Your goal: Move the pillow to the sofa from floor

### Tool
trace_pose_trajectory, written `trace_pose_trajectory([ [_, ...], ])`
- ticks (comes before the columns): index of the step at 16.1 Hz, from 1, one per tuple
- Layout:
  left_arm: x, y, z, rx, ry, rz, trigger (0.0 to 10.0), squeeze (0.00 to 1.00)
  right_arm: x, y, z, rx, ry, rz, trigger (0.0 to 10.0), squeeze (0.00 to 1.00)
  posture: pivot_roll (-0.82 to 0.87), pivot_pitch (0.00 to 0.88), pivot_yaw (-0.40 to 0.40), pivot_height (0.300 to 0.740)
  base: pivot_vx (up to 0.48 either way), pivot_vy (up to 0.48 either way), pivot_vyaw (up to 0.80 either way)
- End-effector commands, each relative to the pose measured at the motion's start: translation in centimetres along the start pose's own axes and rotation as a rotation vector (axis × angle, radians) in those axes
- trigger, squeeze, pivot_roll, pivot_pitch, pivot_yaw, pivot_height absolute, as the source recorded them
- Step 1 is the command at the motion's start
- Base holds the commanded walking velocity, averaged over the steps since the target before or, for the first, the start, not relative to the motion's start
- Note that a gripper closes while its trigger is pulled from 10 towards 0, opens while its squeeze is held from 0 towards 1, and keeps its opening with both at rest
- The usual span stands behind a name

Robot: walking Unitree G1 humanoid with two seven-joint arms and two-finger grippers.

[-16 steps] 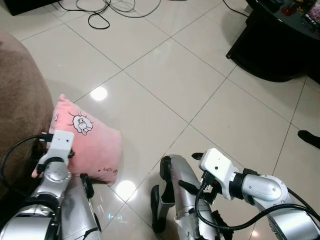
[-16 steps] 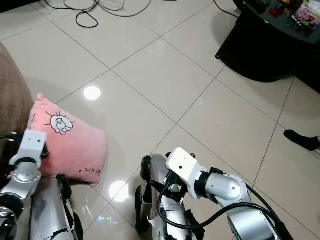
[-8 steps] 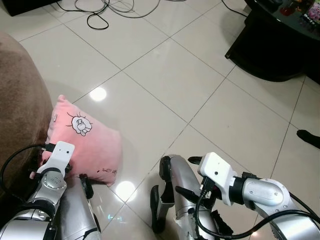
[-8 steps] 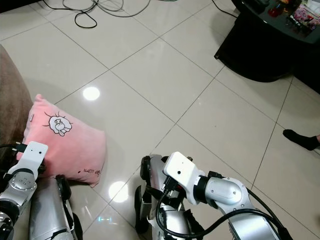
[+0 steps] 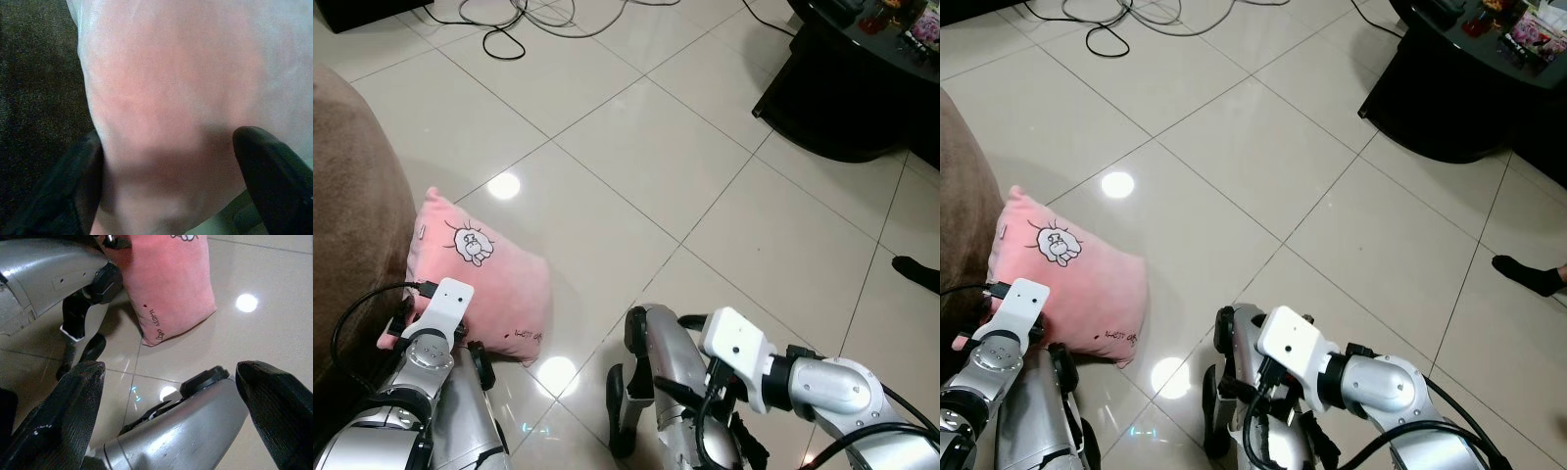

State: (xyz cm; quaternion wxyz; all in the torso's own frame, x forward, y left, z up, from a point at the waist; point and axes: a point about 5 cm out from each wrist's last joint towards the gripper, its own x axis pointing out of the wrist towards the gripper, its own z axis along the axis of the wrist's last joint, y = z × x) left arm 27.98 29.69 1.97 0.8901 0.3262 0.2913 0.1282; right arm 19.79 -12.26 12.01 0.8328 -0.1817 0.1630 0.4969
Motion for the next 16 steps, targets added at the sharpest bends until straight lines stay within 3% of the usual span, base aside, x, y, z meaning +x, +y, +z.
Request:
trace_pose_trajectory([
  [1,-0.31,-1.15,-0.63,0.012,0.023,-0.048,0.0,0.00,-0.35,0.29,-0.10,0.006,0.006,0.021,10.0,0.00,-0.18,0.223,-0.249,0.515,0.000,0.000,0.00],
  [16,-0.23,-0.36,-0.83,0.061,0.016,-0.017,0.0,0.00,-0.37,0.42,-0.02,0.008,0.001,0.013,10.0,0.00,-0.17,0.220,-0.239,0.515,0.000,0.000,0.00],
])
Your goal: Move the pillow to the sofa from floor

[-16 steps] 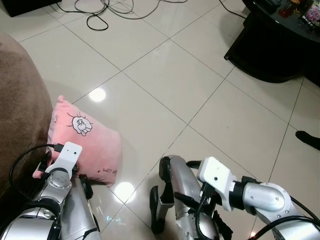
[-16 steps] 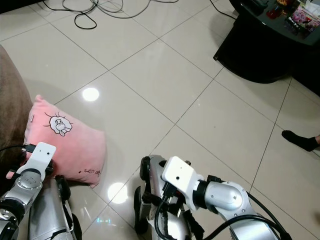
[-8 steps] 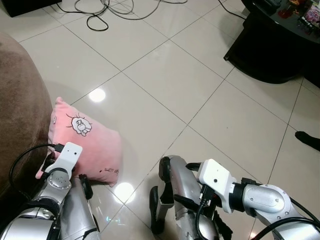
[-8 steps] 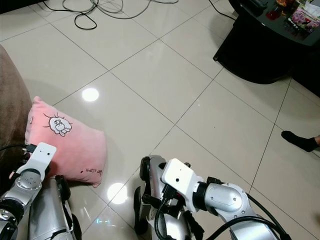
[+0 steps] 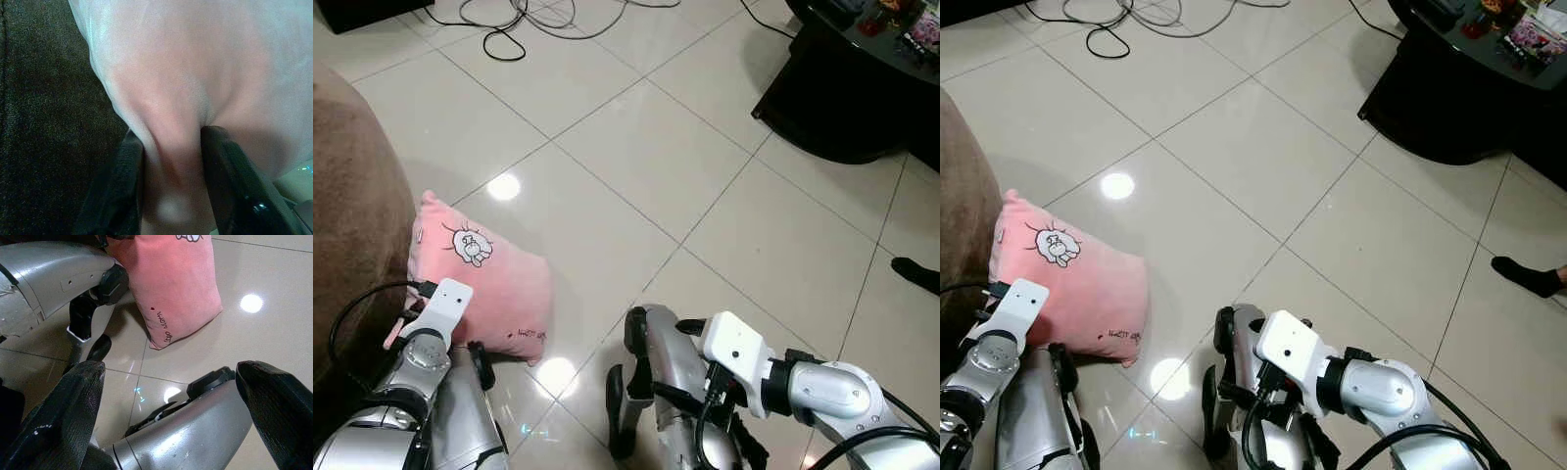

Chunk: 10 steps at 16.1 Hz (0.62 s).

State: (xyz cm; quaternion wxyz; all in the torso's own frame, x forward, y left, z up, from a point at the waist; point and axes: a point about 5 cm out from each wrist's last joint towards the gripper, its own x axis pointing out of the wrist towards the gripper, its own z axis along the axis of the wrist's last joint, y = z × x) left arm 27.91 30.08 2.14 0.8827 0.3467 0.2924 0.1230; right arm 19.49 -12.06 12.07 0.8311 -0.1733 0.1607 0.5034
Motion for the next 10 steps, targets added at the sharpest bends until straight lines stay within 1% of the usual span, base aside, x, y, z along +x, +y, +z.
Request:
trace_pose_trajectory([
  [1,-0.29,-0.78,-0.70,0.017,0.018,-0.019,0.0,0.00,-0.40,0.11,-0.11,-0.001,0.015,-0.001,10.0,0.00,-0.17,0.217,-0.239,0.515,0.000,0.000,0.00],
  [10,-0.25,-0.57,-0.60,0.010,0.008,-0.007,0.0,0.00,-0.41,0.36,-0.06,0.004,0.015,-0.004,10.0,0.00,-0.17,0.215,-0.237,0.515,0.000,0.000,0.00],
])
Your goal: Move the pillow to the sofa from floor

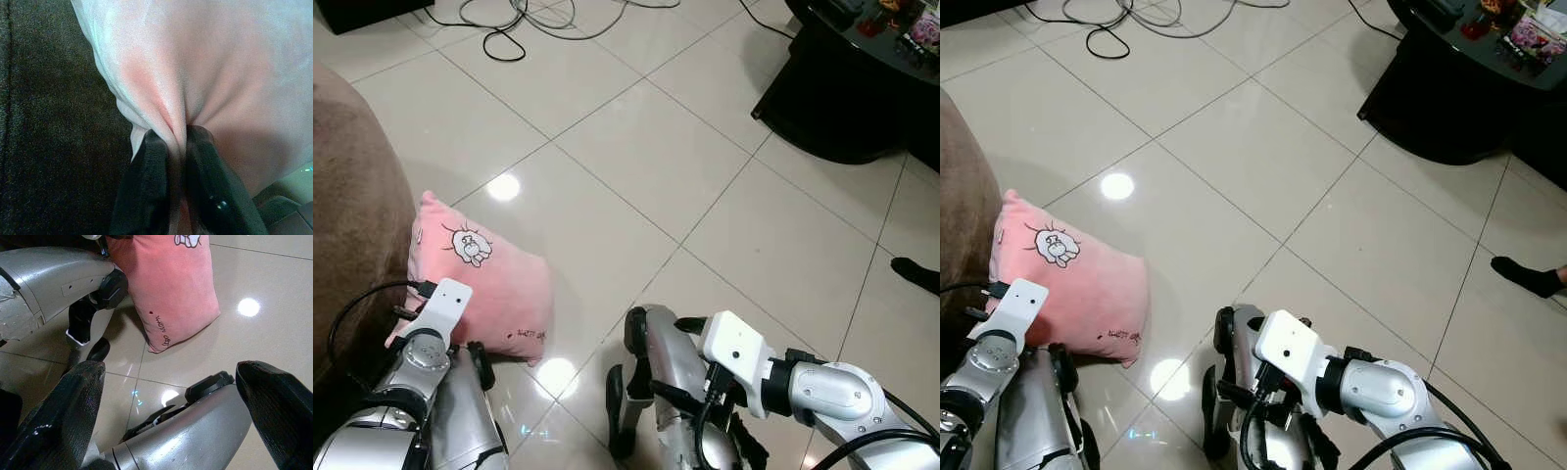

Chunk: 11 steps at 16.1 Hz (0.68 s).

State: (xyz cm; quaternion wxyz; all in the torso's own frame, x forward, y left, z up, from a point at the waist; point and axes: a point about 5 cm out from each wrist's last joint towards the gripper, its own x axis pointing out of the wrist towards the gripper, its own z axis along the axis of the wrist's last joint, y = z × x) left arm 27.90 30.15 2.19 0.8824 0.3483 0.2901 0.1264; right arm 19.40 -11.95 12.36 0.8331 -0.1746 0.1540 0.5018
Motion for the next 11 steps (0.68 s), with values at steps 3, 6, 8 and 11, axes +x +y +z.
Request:
trace_pose_trajectory([
  [3,-0.4,-1.2,-0.4,-0.007,0.003,-0.027,0.0,0.00,-0.2,0.2,-0.7,0.015,0.027,-0.002,10.0,0.00,-0.17,0.200,-0.231,0.515,0.000,0.000,0.00],
  [6,-0.5,-2.3,0.2,-0.058,-0.022,-0.052,0.0,0.00,0.1,-0.1,-1.1,0.015,0.029,-0.021,10.0,0.00,-0.14,0.163,-0.200,0.515,0.000,0.000,0.00],
  [8,-0.9,-4.1,1.2,-0.107,-0.068,-0.095,0.0,0.00,0.3,-0.6,-1.9,0.015,0.035,-0.053,10.0,0.00,-0.10,0.112,-0.162,0.515,0.000,0.000,0.00],
  [11,-2.2,-7.8,4.4,-0.160,-0.222,-0.200,0.0,0.00,0.2,-2.2,-3.2,0.037,0.041,-0.139,10.0,0.00,-0.05,0.024,-0.098,0.515,0.000,0.000,0.00],
])
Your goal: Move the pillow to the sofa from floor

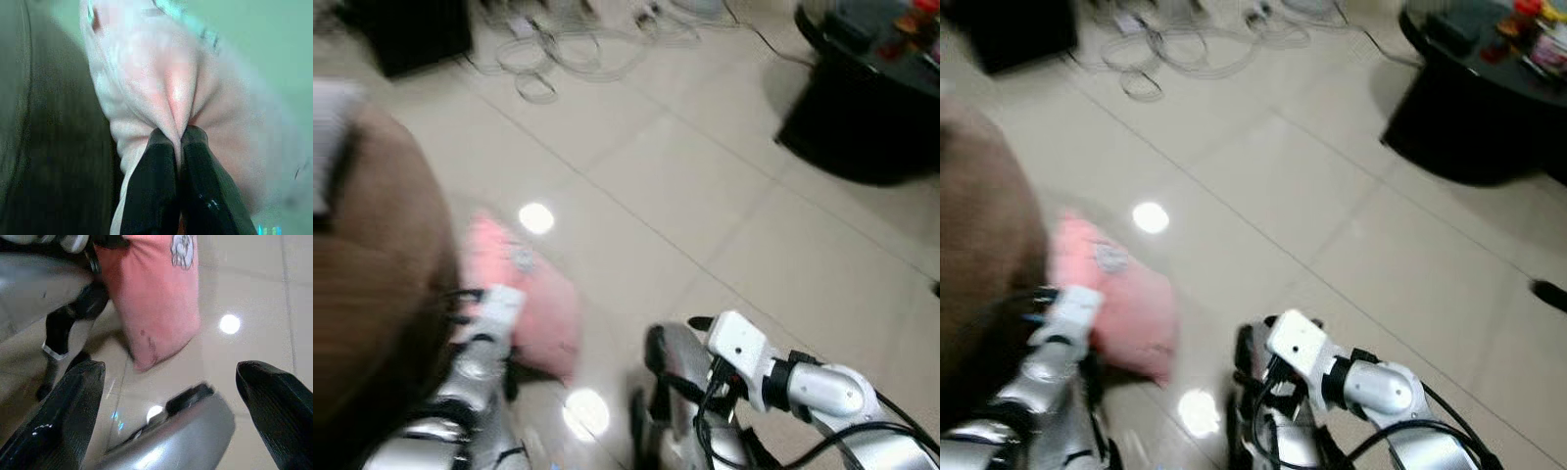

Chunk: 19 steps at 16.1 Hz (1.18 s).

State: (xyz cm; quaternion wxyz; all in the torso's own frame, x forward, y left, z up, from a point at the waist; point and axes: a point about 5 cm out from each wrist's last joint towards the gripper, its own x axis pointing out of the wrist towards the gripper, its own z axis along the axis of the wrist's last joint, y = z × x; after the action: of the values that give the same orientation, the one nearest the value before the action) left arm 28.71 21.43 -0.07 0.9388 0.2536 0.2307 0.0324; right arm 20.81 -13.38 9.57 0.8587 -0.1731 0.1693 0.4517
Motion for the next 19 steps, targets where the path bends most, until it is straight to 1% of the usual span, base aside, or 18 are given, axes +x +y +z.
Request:
trace_pose_trajectory([
  [1,0.0,-0.8,1.4,-0.019,-0.090,-0.031,0.0,0.00,-0.4,-1.1,-0.5,0.012,-0.001,-0.062,10.0,0.00,-0.04,0.006,-0.083,0.515,0.000,0.000,0.00],
  [2,0.0,-1.5,2.6,-0.064,-0.152,-0.058,0.0,0.00,-0.3,-1.5,-0.7,0.037,-0.010,-0.096,10.0,0.00,-0.03,0.000,-0.067,0.515,0.000,0.000,0.00],
  [3,0.0,-2.0,4.9,-0.123,-0.266,-0.087,0.0,0.00,0.0,-2.1,-1.1,0.088,-0.033,-0.160,10.0,0.00,-0.01,0.000,-0.042,0.515,0.000,0.000,0.00],
  [5,-0.4,-1.7,8.8,-0.233,-0.463,-0.126,0.0,0.00,0.5,-2.7,-1.1,0.148,-0.080,-0.244,10.0,0.00,0.02,0.000,-0.001,0.515,0.000,0.000,0.00],
  [6,-1.4,-1.5,11.6,-0.299,-0.607,-0.181,0.0,0.00,0.6,-3.1,-1.0,0.206,-0.116,-0.317,10.0,0.00,0.05,0.000,0.015,0.515,0.000,0.000,0.00],
  [7,-2.2,-1.4,13.6,-0.320,-0.705,-0.229,0.0,0.00,0.7,-3.8,-0.9,0.250,-0.140,-0.381,10.0,0.00,0.06,0.000,0.033,0.515,0.000,0.000,0.00],
  [8,-3.1,-1.2,15.0,-0.343,-0.765,-0.247,0.0,0.00,0.6,-4.6,-0.7,0.253,-0.149,-0.458,10.0,0.00,0.06,0.000,0.048,0.515,0.000,0.000,0.00],
  [9,-3.9,-0.8,15.9,-0.360,-0.806,-0.247,0.0,0.00,0.4,-5.0,-0.4,0.243,-0.157,-0.510,10.0,0.00,0.06,0.000,0.058,0.515,0.000,0.000,0.00],
  [10,-4.1,-0.5,16.1,-0.361,-0.815,-0.241,0.0,0.00,0.5,-5.2,-0.2,0.240,-0.163,-0.515,10.0,0.00,0.06,0.000,0.064,0.515,0.000,0.000,0.00],
  [11,-4.6,0.7,16.8,-0.381,-0.831,-0.196,0.0,0.00,0.6,-5.6,1.0,0.231,-0.203,-0.513,10.0,0.00,0.04,0.000,0.073,0.515,0.000,0.000,0.00],
  [12,-5.0,2.0,17.2,-0.385,-0.838,-0.143,0.0,0.00,0.7,-6.2,2.2,0.241,-0.254,-0.528,10.0,0.00,0.03,0.000,0.074,0.515,0.000,0.000,0.00],
  [13,-5.2,2.7,17.3,-0.391,-0.832,-0.113,0.0,0.00,0.7,-6.6,2.9,0.243,-0.283,-0.549,10.0,0.00,0.00,0.000,0.081,0.520,0.000,0.000,0.00],
  [14,-5.4,3.6,17.5,-0.401,-0.822,-0.067,10.0,0.00,0.6,-6.9,4.0,0.232,-0.330,-0.583,10.0,0.00,-0.01,0.000,0.092,0.530,0.000,0.000,0.00],
  [15,-5.3,3.7,17.3,-0.405,-0.782,-0.065,10.0,0.00,0.8,-7.0,4.6,0.227,-0.354,-0.601,10.0,0.00,0.00,0.000,0.090,0.540,0.000,0.000,0.00],
  [16,-5.2,3.7,17.1,-0.401,-0.763,-0.069,10.0,0.00,0.9,-7.0,4.6,0.227,-0.357,-0.605,10.0,0.00,0.00,0.000,0.090,0.545,0.000,0.000,0.00],
  [17,-4.9,3.7,16.4,-0.425,-0.724,-0.066,10.0,0.00,1.8,-7.0,4.9,0.238,-0.360,-0.598,10.0,0.00,0.03,0.000,0.095,0.555,0.000,0.000,0.00],
  [18,-5.1,3.4,15.6,-0.433,-0.684,-0.076,10.0,0.00,2.9,-7.3,5.6,0.214,-0.363,-0.571,10.0,0.00,0.05,0.000,0.073,0.570,0.000,0.000,0.00],
  [19,-5.1,3.3,15.4,-0.431,-0.676,-0.080,10.0,0.00,3.1,-7.4,5.7,0.212,-0.364,-0.568,10.0,0.00,0.05,0.000,0.067,0.575,0.000,0.000,0.00],
])
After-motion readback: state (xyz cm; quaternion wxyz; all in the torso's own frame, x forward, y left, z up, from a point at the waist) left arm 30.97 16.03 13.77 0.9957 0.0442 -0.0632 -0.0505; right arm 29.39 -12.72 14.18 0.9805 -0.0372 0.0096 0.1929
